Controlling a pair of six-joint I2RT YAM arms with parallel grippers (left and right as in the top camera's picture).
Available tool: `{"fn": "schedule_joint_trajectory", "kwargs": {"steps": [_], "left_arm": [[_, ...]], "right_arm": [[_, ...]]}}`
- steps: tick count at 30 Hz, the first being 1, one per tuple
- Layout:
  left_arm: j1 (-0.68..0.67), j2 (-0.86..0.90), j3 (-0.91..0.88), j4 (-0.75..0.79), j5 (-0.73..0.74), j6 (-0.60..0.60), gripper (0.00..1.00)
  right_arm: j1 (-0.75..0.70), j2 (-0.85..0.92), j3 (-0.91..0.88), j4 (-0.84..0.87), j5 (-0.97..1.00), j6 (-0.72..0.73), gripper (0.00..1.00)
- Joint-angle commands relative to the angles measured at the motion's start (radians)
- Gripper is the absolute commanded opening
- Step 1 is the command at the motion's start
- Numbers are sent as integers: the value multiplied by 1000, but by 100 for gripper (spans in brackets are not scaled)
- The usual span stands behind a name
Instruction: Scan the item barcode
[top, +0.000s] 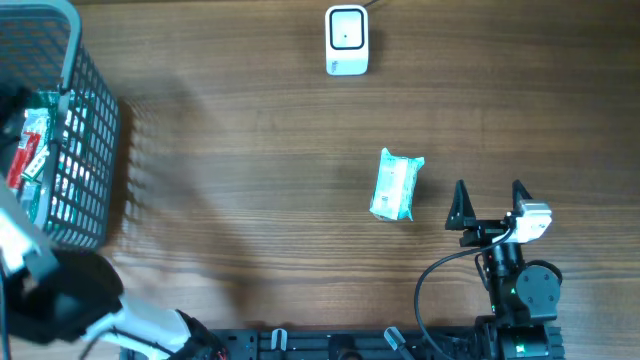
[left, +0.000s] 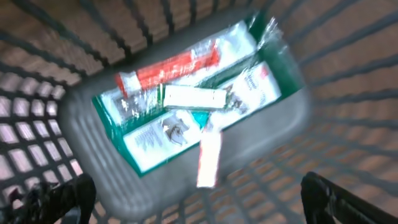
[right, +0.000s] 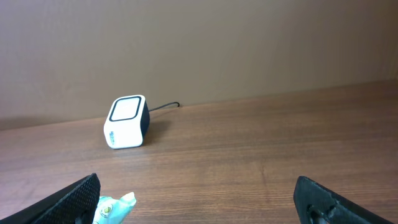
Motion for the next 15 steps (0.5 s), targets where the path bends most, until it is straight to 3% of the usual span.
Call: {"fn": "schedule_joint_trajectory", "kwargs": {"steps": [1, 9, 15], "left_arm": [[1, 111, -16, -34, 59, 15, 96], [1, 198, -133, 36, 61, 20, 75], [1, 201, -260, 151, 143, 64, 73]], "right_arm": [[-6, 0, -1, 4, 11, -6, 100], [-6, 0, -1, 4, 10, -6, 100], [-6, 0, -1, 4, 10, -7, 100]]}}
